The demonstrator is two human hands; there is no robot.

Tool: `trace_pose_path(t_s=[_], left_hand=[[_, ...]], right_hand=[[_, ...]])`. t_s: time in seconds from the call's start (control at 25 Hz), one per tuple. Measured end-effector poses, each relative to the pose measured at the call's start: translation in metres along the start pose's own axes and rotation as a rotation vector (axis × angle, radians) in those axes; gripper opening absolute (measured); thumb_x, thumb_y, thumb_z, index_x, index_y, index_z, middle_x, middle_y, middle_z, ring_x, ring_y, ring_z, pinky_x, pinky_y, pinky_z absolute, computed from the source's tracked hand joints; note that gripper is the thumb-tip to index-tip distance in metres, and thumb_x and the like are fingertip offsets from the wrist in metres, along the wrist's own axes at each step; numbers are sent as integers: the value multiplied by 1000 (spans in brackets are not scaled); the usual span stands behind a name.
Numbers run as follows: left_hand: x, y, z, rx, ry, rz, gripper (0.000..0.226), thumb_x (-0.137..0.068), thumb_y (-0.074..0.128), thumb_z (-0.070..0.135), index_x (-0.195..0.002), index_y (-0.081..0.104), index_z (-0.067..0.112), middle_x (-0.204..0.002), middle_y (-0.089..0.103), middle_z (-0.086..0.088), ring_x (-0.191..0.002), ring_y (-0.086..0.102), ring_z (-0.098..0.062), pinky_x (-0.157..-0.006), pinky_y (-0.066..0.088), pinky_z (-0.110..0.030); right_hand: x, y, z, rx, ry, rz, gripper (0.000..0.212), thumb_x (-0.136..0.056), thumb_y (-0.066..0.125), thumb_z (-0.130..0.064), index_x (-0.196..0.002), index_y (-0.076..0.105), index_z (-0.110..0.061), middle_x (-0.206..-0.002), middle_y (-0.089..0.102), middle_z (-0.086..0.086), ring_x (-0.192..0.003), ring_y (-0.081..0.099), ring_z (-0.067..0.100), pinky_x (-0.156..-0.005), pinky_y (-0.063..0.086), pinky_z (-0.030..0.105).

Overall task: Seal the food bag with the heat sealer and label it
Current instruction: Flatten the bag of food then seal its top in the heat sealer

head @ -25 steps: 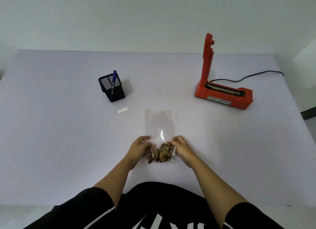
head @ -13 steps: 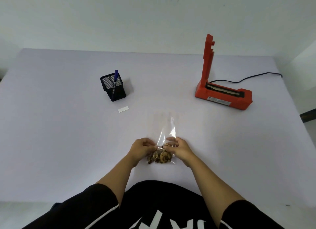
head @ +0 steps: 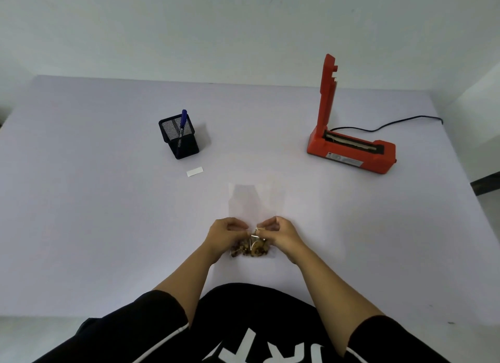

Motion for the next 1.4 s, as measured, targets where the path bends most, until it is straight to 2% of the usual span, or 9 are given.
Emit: trace_pose_path(t_s=[0.2, 0.36, 0.48, 0.6, 0.76, 0.96, 1.16, 1.28, 1.4], left_hand=[[-1, -2, -3, -4, -2, -24, 11, -68, 82, 16, -74, 73, 16, -73, 70, -1, -71, 64, -14, -70, 50, -25], [0, -6, -7, -15, 10, -117, 10, -75, 78, 18, -83, 77, 13, -78, 72, -5, -70, 63, -13, -71, 51, -24], [4, -8, -8, -41, 4, -168, 15, -78, 76, 15, -93, 75, 16, -93, 74, -8, -83, 66, -14, -79, 51, -24], [6, -10, -9, -53, -7, -218, 16, -78, 75, 14, -93, 73, 19, -98, 73, -4, -91, 66, -14, -82, 51, -22], [3, -16, -7, -121, 33, -108, 15, -73, 80, 18, -87, 75, 18, -83, 73, -5, -79, 67, -15, -79, 54, -26], [4, -16, -15, -129, 12, -154, 19, -72, 80, 19, -90, 75, 21, -88, 74, -8, -83, 68, -15, -84, 52, -25], [10, -15, -15, -130, 44, -83, 16, -71, 78, 17, -85, 73, 20, -87, 74, -8, -81, 67, -13, -79, 51, -23], [13, -7, -13, -61, 42, -135, 28, -67, 79, 25, -92, 66, 18, -85, 71, -4, -80, 66, -15, -76, 51, -26], [13, -2, -13, -21, 32, -148, 31, -69, 81, 15, -95, 64, 15, -81, 71, -5, -77, 66, -15, -73, 49, -25]], right_hand=[[-1, 2, 3, -111, 33, -42, 27, -71, 76, -4, -90, 60, -15, -89, 69, 6, -88, 65, 22, -83, 53, 36], [0, 1, 3, -83, 53, -81, 18, -73, 75, -6, -88, 68, -15, -87, 69, 5, -87, 66, 20, -80, 53, 32], [1, 0, 6, -68, 74, -88, 16, -73, 75, -7, -85, 68, -16, -90, 70, 4, -84, 66, 19, -68, 51, 26], [2, -1, 6, -116, 101, -99, 16, -76, 73, -3, -88, 68, -13, -91, 69, 5, -84, 66, 16, -70, 51, 24], [4, 3, 4, -159, 111, -128, 14, -80, 69, -3, -91, 67, -12, -89, 68, 3, -81, 65, 12, -71, 52, 24], [5, -3, 5, -177, 111, -90, 14, -81, 68, -4, -92, 66, -13, -91, 68, 3, -82, 63, 10, -67, 50, 19], [5, -6, 6, -193, 105, -74, 15, -81, 68, -2, -94, 65, -10, -88, 67, 3, -78, 64, 9, -60, 49, 15], [5, -2, 4, -186, 80, -99, 15, -80, 69, -3, -93, 66, -11, -90, 68, 3, -83, 65, 11, -68, 52, 18], [5, 2, 3, -126, 63, -139, 16, -80, 71, -5, -93, 67, -13, -94, 69, 3, -90, 65, 15, -78, 53, 26]])
Point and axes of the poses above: each hand's wrist, its own x-axis away from the middle knuckle, its own y-axis out of the palm, z = x × y, the point moved 6 cm from there along -x, towards the middle knuckle
